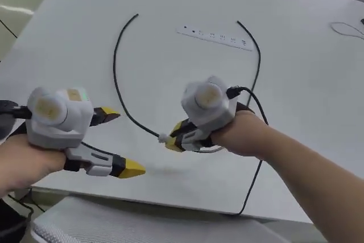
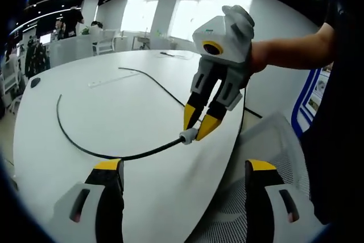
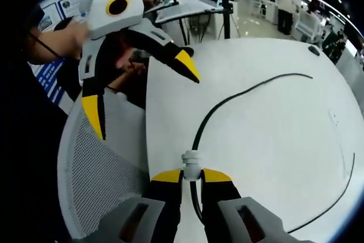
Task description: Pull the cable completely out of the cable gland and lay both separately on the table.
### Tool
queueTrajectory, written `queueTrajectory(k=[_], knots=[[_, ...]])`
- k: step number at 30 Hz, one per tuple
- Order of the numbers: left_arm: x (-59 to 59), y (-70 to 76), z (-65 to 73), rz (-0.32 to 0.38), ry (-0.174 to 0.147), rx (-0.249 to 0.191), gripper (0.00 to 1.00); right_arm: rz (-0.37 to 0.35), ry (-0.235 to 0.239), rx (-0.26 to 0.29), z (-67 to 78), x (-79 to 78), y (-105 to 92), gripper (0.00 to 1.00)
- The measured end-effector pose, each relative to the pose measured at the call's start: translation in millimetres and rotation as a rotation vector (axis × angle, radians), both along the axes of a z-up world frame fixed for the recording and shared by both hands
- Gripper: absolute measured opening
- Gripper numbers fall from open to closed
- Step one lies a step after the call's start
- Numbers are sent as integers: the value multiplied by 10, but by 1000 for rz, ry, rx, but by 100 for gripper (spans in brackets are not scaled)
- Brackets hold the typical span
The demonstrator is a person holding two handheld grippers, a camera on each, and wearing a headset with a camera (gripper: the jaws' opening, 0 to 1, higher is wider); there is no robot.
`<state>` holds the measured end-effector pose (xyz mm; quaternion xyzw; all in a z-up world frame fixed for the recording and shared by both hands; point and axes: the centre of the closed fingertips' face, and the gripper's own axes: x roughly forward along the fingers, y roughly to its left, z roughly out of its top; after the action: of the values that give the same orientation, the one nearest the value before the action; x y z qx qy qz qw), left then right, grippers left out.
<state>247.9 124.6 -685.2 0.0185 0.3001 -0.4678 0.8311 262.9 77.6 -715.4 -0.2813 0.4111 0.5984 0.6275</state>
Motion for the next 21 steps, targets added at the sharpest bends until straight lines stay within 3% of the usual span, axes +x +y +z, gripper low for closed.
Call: queueTrajectory(k=[5, 13, 15, 18, 21], knots=[[31, -149, 129, -50, -52, -29, 84, 45, 7, 19, 210, -39, 18, 6], [101, -288, 272, -69, -80, -64, 81, 125, -12, 35, 508, -105, 65, 6], [98, -299, 316, -79, -83, -80, 76, 160, -38, 22, 563, -105, 67, 6], [101, -308, 385, -93, -110, -107, 68, 183, -42, 31, 649, -126, 92, 6], [103, -312, 413, -92, -103, -122, 63, 210, -54, 29, 704, -127, 96, 6]])
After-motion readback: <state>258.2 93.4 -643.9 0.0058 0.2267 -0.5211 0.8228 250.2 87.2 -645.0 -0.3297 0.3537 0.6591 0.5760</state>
